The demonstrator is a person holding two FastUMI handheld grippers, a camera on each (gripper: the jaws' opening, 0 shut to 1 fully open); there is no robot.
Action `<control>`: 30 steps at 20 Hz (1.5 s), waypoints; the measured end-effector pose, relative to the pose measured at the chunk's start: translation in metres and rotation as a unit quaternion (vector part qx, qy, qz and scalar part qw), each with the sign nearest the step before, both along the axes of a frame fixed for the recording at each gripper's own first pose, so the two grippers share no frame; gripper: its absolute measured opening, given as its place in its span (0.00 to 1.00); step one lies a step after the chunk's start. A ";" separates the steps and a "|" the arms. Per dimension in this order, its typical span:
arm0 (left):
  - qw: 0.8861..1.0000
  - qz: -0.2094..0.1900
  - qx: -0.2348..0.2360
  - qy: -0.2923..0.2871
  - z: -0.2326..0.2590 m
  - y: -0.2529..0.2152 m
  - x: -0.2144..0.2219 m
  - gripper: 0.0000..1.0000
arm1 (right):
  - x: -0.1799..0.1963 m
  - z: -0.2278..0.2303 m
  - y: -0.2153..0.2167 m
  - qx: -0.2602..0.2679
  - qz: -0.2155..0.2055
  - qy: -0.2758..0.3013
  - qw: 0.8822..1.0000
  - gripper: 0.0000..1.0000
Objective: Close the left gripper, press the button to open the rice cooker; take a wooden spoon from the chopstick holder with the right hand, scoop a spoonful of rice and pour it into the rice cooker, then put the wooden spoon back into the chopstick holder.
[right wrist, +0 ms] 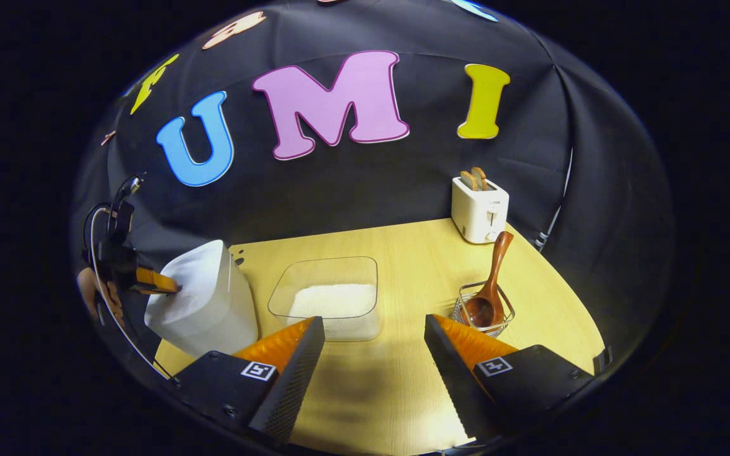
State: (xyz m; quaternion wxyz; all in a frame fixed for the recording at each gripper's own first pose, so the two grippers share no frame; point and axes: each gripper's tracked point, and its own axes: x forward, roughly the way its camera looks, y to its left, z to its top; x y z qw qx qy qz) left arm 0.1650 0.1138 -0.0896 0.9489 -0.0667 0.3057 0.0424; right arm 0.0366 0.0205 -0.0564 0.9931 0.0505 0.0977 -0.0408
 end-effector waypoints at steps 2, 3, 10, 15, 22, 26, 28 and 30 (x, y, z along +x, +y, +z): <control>1.000 0.002 -0.011 -0.025 0.007 0.002 -0.001 0.06 | -0.005 0.000 0.011 -0.012 0.007 0.001 1.000 0.98; 0.999 0.001 -0.008 -0.046 0.016 0.002 -0.002 0.06 | -0.008 0.001 0.015 -0.020 0.008 0.000 1.000 0.98; 0.973 -0.040 0.061 -0.217 0.131 0.012 -0.008 0.06 | -0.028 0.000 0.032 -0.021 -0.022 -0.004 1.000 0.98; 0.965 -0.077 0.034 -0.247 0.141 0.006 -0.033 0.05 | -0.039 0.000 0.044 -0.018 -0.047 -0.011 0.999 0.98; 0.964 -0.133 0.021 -0.229 0.091 -0.030 -0.059 0.05 | -0.045 0.004 0.033 -0.031 -0.045 -0.011 0.998 0.98; 0.961 -0.128 0.008 -0.243 0.087 -0.060 -0.076 0.05 | -0.032 0.016 0.004 -0.016 -0.046 -0.021 0.999 0.98; 0.958 -0.141 0.011 -0.251 0.086 -0.081 -0.084 0.05 | -0.024 0.023 -0.017 -0.004 -0.052 -0.030 0.998 0.99; 0.953 -0.149 0.018 -0.261 0.085 -0.101 -0.086 0.05 | -0.017 0.028 -0.034 0.008 -0.048 -0.037 0.998 0.99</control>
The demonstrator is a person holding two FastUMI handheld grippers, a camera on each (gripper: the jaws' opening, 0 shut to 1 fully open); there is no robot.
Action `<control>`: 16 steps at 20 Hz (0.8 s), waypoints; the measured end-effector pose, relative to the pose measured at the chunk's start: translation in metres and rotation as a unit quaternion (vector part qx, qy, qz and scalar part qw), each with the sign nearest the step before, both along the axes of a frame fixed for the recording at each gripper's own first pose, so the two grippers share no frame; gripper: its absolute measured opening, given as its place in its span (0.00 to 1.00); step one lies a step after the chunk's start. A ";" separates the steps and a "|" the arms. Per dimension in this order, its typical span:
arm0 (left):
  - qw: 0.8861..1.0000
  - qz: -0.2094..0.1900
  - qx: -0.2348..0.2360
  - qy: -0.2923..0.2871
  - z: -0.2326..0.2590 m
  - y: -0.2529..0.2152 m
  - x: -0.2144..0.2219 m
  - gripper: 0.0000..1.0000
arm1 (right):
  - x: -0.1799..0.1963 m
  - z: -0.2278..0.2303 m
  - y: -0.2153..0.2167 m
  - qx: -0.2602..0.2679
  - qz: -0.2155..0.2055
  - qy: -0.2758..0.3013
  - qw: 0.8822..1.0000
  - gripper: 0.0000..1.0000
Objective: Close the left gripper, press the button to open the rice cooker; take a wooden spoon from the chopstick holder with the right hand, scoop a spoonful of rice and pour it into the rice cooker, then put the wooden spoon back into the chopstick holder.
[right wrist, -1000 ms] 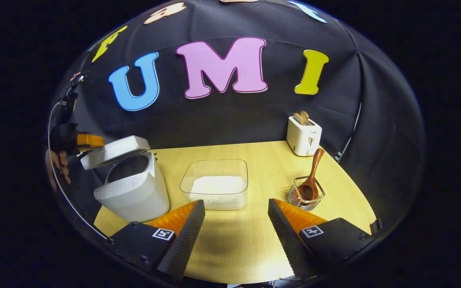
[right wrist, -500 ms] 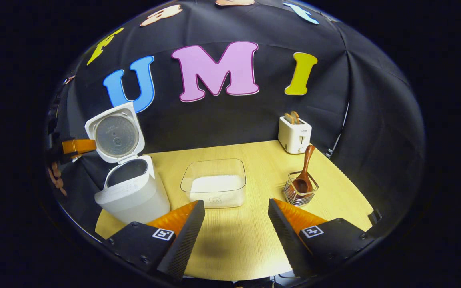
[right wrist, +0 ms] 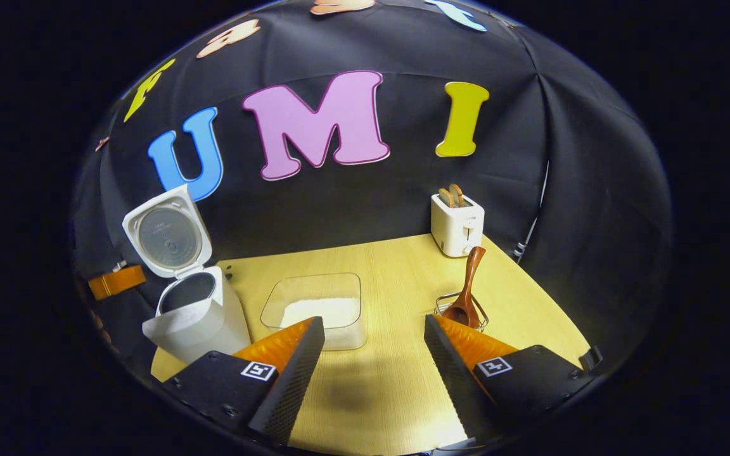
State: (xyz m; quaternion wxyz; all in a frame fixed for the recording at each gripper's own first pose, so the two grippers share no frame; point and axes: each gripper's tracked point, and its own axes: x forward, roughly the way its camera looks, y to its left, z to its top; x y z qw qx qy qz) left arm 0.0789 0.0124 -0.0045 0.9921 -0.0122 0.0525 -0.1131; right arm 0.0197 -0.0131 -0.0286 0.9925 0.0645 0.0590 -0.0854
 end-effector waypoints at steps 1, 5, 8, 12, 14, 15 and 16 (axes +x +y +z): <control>1.000 -0.008 -0.001 -0.006 0.000 -0.012 -0.002 0.05 | 0.005 0.001 -0.011 -0.001 0.000 -0.002 1.000 0.98; 0.999 -0.048 0.000 -0.005 -0.007 -0.053 -0.011 0.27 | 0.028 0.014 -0.059 -0.024 -0.003 -0.011 1.000 0.98; 0.999 -0.036 0.000 -0.007 -0.009 -0.055 -0.015 0.99 | 0.047 0.016 -0.095 -0.019 -0.010 -0.006 1.000 0.99; 1.000 0.009 -0.002 0.016 -0.025 -0.038 -0.015 0.96 | 0.081 -0.005 -0.132 0.013 -0.008 0.036 0.999 0.98; 0.999 0.028 0.014 0.021 -0.029 -0.027 -0.015 0.96 | 0.096 -0.013 -0.147 0.021 -0.013 0.049 0.998 0.99; 0.999 0.036 0.028 0.023 -0.031 -0.021 -0.013 0.96 | 0.104 -0.015 -0.155 0.022 -0.018 0.050 0.998 0.98; 0.998 0.044 0.043 0.023 -0.030 -0.016 -0.012 0.96 | 0.113 -0.019 -0.162 0.027 -0.022 0.054 0.998 0.98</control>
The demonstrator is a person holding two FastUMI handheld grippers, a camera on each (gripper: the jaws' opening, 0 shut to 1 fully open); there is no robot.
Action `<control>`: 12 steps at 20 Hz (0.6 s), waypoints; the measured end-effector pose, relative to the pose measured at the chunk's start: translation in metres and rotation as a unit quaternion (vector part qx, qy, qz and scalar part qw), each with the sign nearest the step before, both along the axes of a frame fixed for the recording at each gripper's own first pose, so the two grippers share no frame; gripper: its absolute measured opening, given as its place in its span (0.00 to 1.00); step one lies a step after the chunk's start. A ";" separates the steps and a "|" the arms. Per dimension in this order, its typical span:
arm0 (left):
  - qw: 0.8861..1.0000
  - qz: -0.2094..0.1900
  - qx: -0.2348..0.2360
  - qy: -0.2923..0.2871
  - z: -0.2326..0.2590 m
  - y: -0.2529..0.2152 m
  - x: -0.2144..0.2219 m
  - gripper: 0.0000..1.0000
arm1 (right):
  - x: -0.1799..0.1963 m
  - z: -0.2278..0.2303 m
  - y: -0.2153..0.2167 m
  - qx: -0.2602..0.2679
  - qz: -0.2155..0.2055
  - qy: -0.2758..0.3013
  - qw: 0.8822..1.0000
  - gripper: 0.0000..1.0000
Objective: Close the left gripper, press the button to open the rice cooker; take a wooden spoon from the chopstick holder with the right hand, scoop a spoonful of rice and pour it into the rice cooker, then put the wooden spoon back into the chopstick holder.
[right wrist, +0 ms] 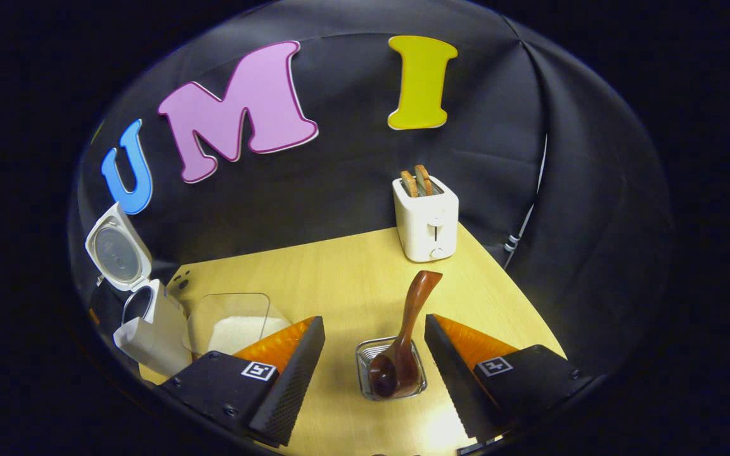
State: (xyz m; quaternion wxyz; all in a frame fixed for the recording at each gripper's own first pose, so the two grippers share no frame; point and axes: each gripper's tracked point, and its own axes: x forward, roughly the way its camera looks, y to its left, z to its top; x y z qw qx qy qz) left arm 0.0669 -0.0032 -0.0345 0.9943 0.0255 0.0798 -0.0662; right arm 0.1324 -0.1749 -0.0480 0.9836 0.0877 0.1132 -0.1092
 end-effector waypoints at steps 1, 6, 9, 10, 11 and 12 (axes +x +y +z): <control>1.000 0.007 0.011 0.000 0.001 0.004 0.003 0.96 | 0.008 -0.005 -0.003 0.010 0.002 0.006 1.000 0.98; 1.000 0.025 0.016 -0.004 0.008 0.003 0.013 0.96 | 0.049 -0.036 -0.026 0.037 -0.008 0.044 0.998 0.99; 0.999 0.026 0.022 0.012 -0.005 -0.001 0.017 0.96 | 0.071 -0.063 -0.035 0.061 -0.009 0.075 0.995 0.99; 0.999 0.028 0.028 0.018 -0.009 -0.002 0.018 0.96 | 0.074 -0.074 -0.034 0.077 -0.007 0.094 0.993 0.99; 0.999 0.030 0.037 0.023 -0.013 0.000 0.018 0.96 | 0.078 -0.080 -0.032 0.093 -0.004 0.102 0.990 0.99; 0.998 0.035 0.045 0.026 -0.016 0.003 0.016 0.96 | 0.084 -0.083 -0.030 0.105 0.000 0.106 0.989 0.95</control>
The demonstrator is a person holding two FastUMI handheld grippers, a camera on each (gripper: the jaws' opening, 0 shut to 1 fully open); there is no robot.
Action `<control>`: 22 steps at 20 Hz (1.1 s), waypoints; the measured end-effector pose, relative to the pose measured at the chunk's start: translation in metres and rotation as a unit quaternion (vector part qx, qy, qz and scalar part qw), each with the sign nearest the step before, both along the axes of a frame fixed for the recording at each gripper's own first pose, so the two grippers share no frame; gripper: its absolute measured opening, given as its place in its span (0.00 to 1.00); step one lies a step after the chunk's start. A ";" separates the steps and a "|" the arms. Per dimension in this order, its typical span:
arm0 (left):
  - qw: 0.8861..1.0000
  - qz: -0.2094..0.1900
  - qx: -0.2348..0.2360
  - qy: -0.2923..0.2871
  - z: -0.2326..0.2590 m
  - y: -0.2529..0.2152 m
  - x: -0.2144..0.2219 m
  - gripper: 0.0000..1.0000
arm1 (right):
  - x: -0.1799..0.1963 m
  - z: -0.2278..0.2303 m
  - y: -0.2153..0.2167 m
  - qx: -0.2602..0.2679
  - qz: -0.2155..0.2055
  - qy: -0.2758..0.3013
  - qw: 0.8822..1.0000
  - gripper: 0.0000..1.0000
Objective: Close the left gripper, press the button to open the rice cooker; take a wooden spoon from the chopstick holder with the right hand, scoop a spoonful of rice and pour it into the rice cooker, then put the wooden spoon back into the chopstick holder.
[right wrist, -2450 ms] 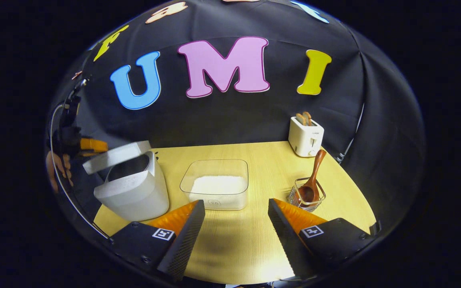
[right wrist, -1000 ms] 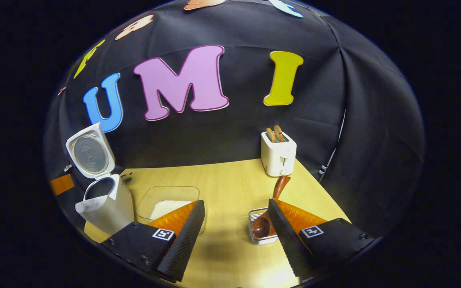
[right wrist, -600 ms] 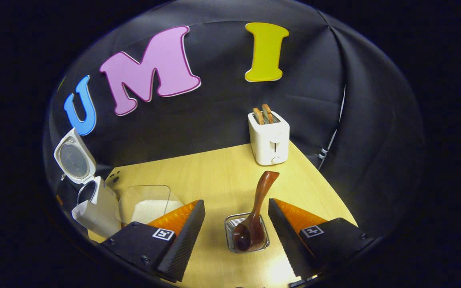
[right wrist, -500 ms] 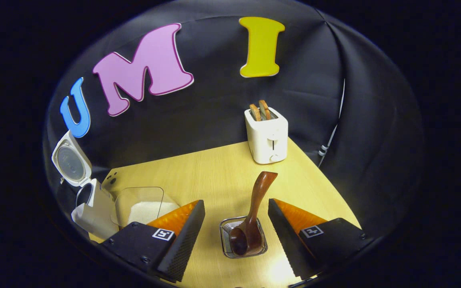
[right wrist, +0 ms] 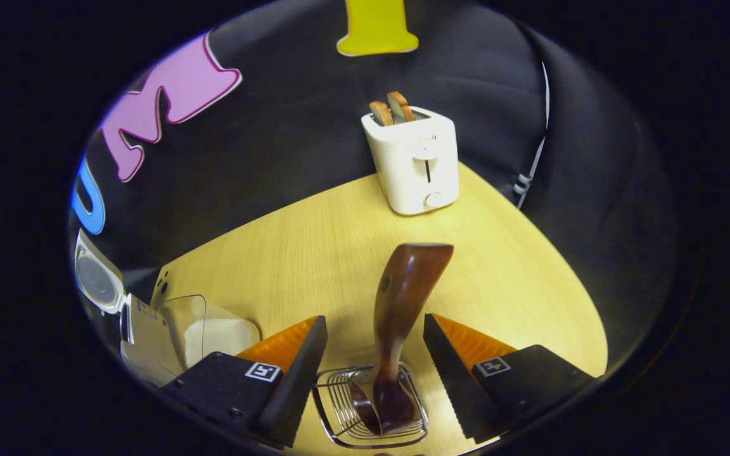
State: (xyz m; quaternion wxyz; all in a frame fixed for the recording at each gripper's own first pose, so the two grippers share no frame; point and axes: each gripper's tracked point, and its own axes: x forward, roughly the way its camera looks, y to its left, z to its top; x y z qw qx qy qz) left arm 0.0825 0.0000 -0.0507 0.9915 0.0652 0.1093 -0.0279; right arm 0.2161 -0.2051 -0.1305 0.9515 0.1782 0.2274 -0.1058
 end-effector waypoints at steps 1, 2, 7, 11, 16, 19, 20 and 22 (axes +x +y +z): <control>1.000 0.004 0.003 0.004 -0.004 0.002 -0.002 0.96 | 0.004 -0.003 0.002 0.009 0.003 0.002 1.000 0.92; 1.000 0.005 0.001 0.012 -0.009 0.002 -0.004 0.96 | 0.008 -0.004 0.004 0.018 0.008 0.003 1.000 0.89; 0.999 0.021 -0.019 0.032 -0.023 0.007 -0.010 0.95 | 0.014 -0.011 0.001 0.034 0.004 0.007 0.999 0.40; 0.999 0.027 -0.033 0.031 -0.026 0.006 -0.014 0.96 | 0.003 -0.007 -0.010 0.030 -0.008 0.004 1.000 0.23; 0.999 0.010 -0.025 0.032 -0.030 -0.003 -0.024 0.96 | -0.017 0.030 -0.013 0.009 -0.021 -0.052 0.998 0.20; 0.999 -0.001 -0.027 0.030 -0.028 -0.005 -0.025 0.95 | -0.035 0.055 -0.018 -0.011 -0.048 -0.075 0.996 0.20; 0.999 -0.007 -0.031 0.028 -0.025 -0.006 -0.026 0.96 | -0.043 0.066 -0.020 -0.018 -0.058 -0.084 0.995 0.20; 0.999 -0.014 -0.046 0.025 -0.021 -0.003 -0.030 0.96 | -0.057 0.089 -0.024 -0.031 -0.080 -0.106 0.991 0.20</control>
